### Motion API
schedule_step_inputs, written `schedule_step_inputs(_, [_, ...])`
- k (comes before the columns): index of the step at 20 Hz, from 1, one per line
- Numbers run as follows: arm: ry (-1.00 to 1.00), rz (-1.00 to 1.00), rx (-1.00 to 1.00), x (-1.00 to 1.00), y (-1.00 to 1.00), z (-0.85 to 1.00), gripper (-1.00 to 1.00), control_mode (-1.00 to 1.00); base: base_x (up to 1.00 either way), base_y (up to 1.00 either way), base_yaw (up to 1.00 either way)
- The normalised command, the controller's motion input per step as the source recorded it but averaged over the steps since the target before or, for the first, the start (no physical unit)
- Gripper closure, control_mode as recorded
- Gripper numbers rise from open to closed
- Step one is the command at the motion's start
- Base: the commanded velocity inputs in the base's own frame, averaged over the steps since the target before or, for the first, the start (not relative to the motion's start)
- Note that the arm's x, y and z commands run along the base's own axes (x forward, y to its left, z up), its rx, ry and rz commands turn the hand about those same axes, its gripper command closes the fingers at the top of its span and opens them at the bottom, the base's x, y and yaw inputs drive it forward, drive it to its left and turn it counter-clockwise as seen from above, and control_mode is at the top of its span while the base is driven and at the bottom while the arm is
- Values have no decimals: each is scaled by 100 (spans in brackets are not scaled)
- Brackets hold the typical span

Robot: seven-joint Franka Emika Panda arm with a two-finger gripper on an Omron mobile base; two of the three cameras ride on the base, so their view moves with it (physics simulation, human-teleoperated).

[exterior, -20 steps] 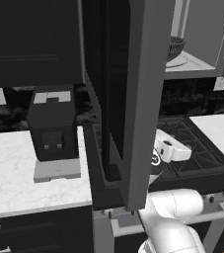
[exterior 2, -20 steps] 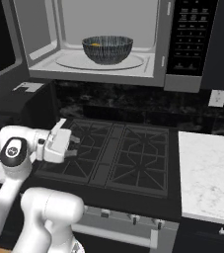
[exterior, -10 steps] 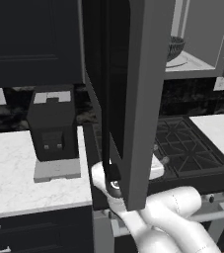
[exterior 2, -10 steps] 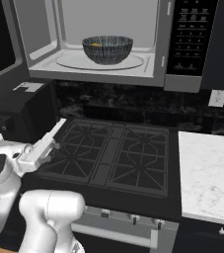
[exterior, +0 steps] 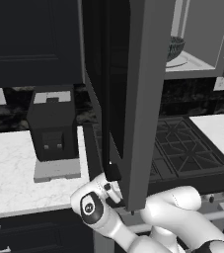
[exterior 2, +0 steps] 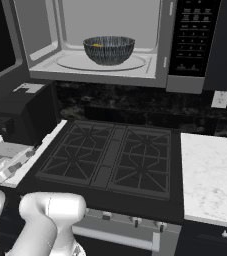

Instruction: Pick the corn from the sink and place it in the bowl. Then pick the bowl and place it in the microwave. Then close the microwave door and press the start button.

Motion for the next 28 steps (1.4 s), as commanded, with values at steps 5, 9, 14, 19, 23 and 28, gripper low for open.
schedule_step_inputs(5, [0,-2,-15,-6,100,11,-100,-100,0,0,0])
schedule_step_inputs(9, [0,0,-14,0,100,7,-100,-100,0,0,0])
schedule_step_inputs(14, [-6,2,-5,-26,87,2,-100,-100,0,0,0])
schedule_step_inputs(19, [-9,4,2,-1,73,31,-100,-100,0,0,0])
schedule_step_inputs(23, [-5,6,6,1,48,47,-100,-100,0,0,0])
schedule_step_inputs(28, [-11,7,4,4,14,28,-100,-100,0,0,0])
